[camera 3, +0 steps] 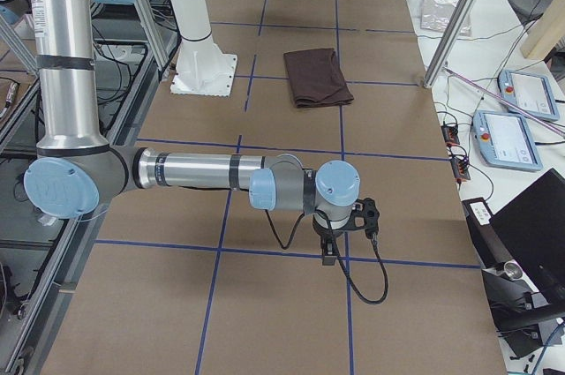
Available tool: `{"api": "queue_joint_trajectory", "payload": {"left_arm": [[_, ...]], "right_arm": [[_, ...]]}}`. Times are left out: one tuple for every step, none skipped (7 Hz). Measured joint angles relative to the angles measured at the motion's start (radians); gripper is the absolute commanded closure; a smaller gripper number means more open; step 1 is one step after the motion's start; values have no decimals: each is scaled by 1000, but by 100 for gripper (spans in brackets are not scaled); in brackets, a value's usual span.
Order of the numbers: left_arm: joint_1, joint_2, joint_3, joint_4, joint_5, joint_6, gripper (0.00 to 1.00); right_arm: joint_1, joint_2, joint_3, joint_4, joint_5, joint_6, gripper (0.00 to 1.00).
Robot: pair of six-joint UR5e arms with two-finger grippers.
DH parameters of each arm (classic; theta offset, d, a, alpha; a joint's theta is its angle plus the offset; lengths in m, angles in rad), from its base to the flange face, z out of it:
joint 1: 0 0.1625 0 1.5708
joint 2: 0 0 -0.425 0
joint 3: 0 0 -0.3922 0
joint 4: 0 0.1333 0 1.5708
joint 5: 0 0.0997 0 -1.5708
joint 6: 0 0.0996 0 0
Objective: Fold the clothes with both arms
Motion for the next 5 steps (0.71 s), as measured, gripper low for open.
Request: {"api": "queue_joint_trajectory", "payload": {"left_arm": [[-1,1,2,-1,-1,5,0],[-1,1,1,-2,-1,6,0],[0,1,-1,-3,0,5,0],[0,1,-3,-3,1,3,0],[0,1,-4,-4,3,2,0]], "right_arm": [[1,-19,27,-5,7,18,0],[1,-46,62,-9,10,59,0],[2,-73,89,-9,10,113,0],[1,-94,102,-6,8,152,0],[-1,-102,105,-4,6,169,0]]}}
